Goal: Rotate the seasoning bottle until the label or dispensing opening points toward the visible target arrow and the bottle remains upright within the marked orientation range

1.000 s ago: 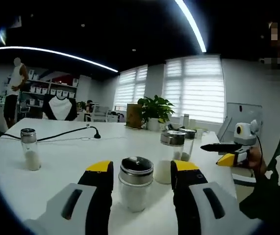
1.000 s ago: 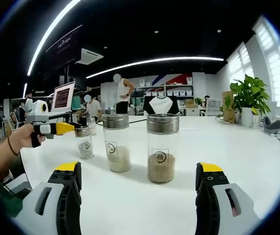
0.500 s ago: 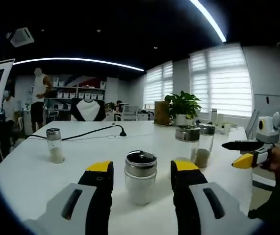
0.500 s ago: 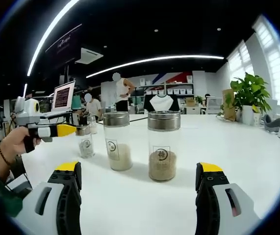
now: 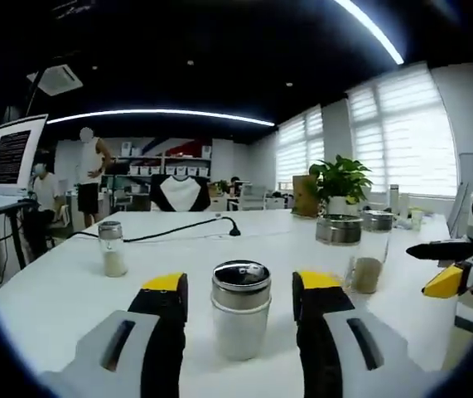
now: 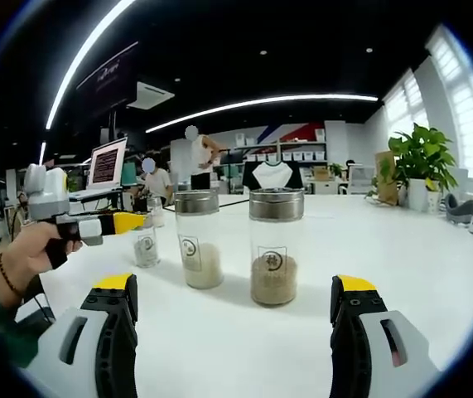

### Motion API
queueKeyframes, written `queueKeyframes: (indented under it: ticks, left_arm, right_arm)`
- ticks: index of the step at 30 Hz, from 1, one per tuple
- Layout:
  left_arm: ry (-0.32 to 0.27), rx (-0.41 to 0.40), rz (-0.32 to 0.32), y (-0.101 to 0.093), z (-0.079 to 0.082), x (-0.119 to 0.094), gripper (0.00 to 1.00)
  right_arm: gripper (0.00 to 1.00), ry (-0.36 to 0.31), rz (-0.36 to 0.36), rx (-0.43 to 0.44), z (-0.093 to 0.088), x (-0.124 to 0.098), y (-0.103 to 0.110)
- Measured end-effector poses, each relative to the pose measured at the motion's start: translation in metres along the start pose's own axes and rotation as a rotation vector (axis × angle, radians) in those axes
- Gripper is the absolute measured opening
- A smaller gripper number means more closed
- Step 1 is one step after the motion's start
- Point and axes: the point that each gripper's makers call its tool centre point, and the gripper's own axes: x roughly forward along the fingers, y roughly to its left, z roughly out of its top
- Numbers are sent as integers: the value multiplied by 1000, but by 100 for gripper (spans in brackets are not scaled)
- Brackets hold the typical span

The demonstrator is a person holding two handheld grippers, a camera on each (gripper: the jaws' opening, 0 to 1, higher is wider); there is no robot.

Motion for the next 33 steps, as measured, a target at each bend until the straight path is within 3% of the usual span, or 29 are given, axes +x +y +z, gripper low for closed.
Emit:
queueKeyframes:
  ticks: [11, 15, 18, 33]
  left_arm:
    - [-3, -2, 13, 3, -4, 16, 45]
    - [2, -16, 5, 3, -6, 15, 35]
    - [-1, 19, 6, 3, -6, 15, 34]
    - [-15, 18, -39, 2, -6, 15, 34]
  right_arm:
    - [99, 7, 2, -2, -2, 2, 1]
    - [99, 8, 1, 1, -3, 2, 0]
    - [99, 8, -1, 1, -3, 2, -1]
    - [99, 13, 4, 7, -6, 3, 1]
